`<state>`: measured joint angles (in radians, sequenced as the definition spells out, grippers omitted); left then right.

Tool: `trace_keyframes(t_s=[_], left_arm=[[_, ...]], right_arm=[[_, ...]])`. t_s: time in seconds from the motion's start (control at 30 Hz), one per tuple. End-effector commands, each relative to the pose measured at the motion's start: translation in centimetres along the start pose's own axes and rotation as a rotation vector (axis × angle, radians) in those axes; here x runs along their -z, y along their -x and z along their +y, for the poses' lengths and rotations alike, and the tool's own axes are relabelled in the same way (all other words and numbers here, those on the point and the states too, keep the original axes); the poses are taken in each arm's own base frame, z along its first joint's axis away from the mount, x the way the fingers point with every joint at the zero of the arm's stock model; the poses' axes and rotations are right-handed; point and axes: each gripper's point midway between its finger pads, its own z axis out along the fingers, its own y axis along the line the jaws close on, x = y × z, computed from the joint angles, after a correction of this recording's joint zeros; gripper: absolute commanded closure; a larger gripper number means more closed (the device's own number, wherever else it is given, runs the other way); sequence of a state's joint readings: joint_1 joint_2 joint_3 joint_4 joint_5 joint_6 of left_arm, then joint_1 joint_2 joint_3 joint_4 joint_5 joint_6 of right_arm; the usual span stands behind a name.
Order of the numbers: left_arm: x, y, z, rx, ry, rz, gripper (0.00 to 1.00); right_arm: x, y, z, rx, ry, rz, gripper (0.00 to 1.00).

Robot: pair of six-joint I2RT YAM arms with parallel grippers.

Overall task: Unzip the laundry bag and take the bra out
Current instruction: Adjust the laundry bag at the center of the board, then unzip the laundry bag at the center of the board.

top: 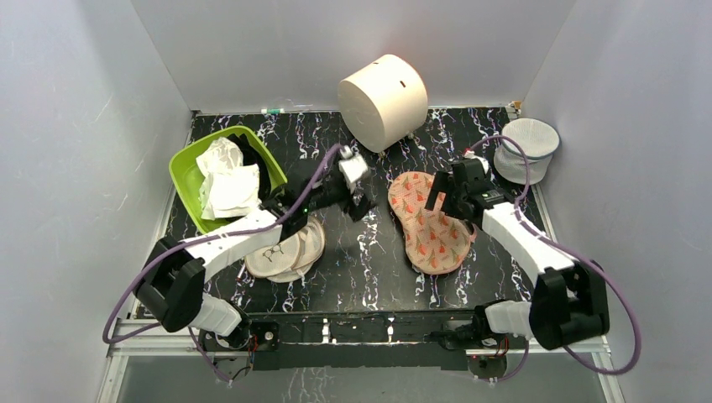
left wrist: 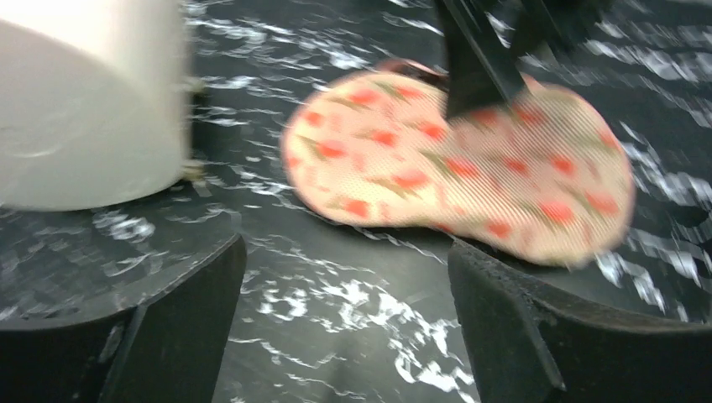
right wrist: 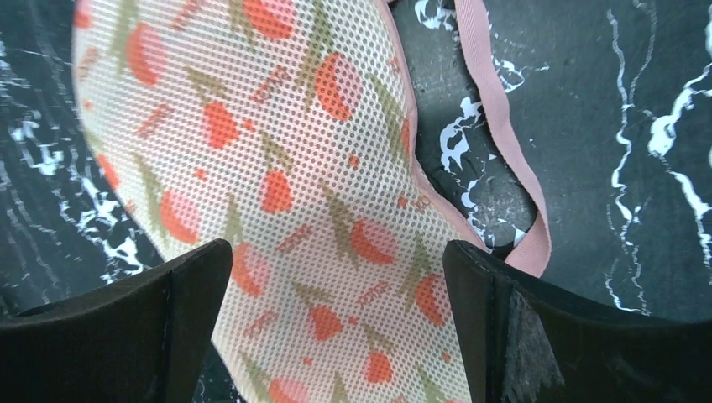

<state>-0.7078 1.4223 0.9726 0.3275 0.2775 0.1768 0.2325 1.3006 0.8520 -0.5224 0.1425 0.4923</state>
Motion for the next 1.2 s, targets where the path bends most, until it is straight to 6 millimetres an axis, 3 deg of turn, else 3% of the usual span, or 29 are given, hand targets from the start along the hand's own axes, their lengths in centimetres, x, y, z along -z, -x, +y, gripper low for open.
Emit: trace_keyframes(t_s=[0.0, 0.27, 0.37, 0.57, 0.73, 0.8, 0.97, 1.07, 1.17], left_arm=[[0.7, -0.8, -7.3, -0.281, -0.401, -0.202, 0.14], [-1.7, -6.0, -10.6, -0.583, -0.483, -0.112, 0.24], [-3.0, -6.7, -11.5, -0.637, -0.493, -0.102, 0.27], [-6.6, -9.4, -14.0, -0.88, -0.498, -0.045, 0.02], [-9.8, -9.6, -14.6, -0.964, -0.428, -0.059, 0.02], [-10.8, -10.3, -15.0, -0.97, -0.44, -0.044, 0.08], [-12.0, -11.7, -16.1, -0.963, -0.465, -0.011, 0.37], [-12.0, -11.5, -15.3, -0.904, -0.401, 0.005, 0.49], [-11.5, -11.4, -13.8, -0.846, -0.31, 0.064, 0.56]], right_arm=[[5.5, 4.7, 1.0, 0.016, 0.08, -0.184, 0.02], [12.4, 6.9, 1.9, 0.035, 0.209, -0.354, 0.02], [15.2, 7.5, 1.9, 0.032, 0.252, -0.431, 0.02], [19.1, 7.9, 1.3, 0.034, 0.288, -0.529, 0.02], [20.5, 7.3, 0.2, 0.043, 0.267, -0.554, 0.02], [20.9, 7.0, -0.2, 0.046, 0.256, -0.563, 0.02], [21.3, 6.6, -0.2, 0.039, 0.285, -0.585, 0.02], [20.9, 6.4, 0.2, 0.041, 0.299, -0.565, 0.02], [20.5, 6.4, 0.4, 0.046, 0.301, -0.544, 0.02]])
